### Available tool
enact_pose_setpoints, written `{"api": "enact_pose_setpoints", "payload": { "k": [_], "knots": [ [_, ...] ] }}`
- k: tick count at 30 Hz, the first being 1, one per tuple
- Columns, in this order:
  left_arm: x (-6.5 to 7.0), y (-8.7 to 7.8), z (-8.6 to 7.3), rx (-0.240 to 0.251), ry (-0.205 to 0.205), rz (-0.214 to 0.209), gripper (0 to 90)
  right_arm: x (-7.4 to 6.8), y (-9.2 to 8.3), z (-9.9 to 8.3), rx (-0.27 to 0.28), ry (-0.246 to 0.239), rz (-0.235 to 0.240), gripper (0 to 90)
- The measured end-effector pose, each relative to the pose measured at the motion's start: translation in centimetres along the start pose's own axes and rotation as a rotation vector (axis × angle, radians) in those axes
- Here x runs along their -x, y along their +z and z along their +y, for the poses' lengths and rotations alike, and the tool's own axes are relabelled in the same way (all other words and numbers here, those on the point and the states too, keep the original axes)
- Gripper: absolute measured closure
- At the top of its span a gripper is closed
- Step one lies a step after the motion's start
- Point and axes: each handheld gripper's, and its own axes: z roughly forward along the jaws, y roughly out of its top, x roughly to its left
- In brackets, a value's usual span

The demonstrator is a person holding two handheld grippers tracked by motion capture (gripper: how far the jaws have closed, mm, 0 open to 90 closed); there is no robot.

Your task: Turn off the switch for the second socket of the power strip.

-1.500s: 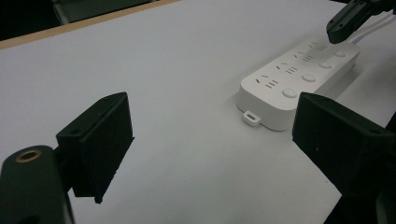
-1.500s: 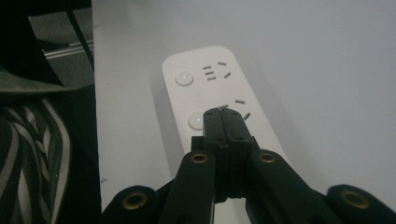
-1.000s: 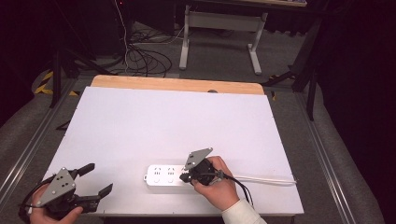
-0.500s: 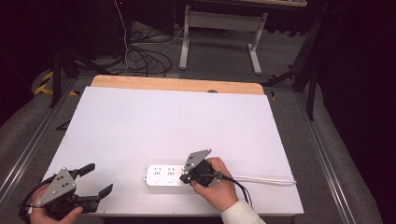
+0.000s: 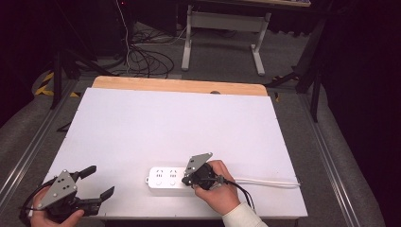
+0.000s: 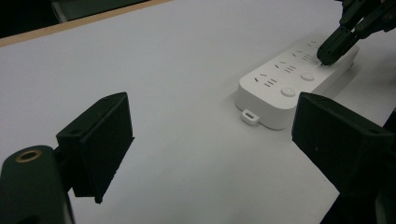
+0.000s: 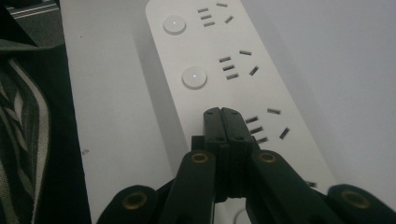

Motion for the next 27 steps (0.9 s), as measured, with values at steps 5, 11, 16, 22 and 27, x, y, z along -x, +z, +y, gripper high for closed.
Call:
{"api": "enact_pose_setpoints", "payload": {
  "k": [5, 11, 16, 22, 27],
  "knots": [
    [0.01, -0.01, 0.0, 0.0, -0.001, -0.001, 13.2, -0.03, 0.02, 0.01, 0.0, 0.0, -0.003, 90.0],
    [0.03, -0.03, 0.01, 0.0, 0.0, -0.003, 13.2, -0.04, 0.03, 0.01, -0.002, 0.002, -0.003, 90.0],
    [0.05, -0.02, 0.01, 0.0, 0.0, -0.002, 13.2, -0.01, 0.05, -0.01, -0.002, 0.004, -0.002, 90.0],
    [0.04, -0.02, 0.02, -0.002, 0.005, -0.001, 13.2, -0.04, 0.08, -0.04, 0.0, 0.008, -0.002, 90.0],
    [0.09, 0.0, 0.02, -0.001, 0.003, -0.001, 13.2, -0.01, 0.07, -0.11, 0.004, 0.018, 0.0, 90.0]
  ]
}}
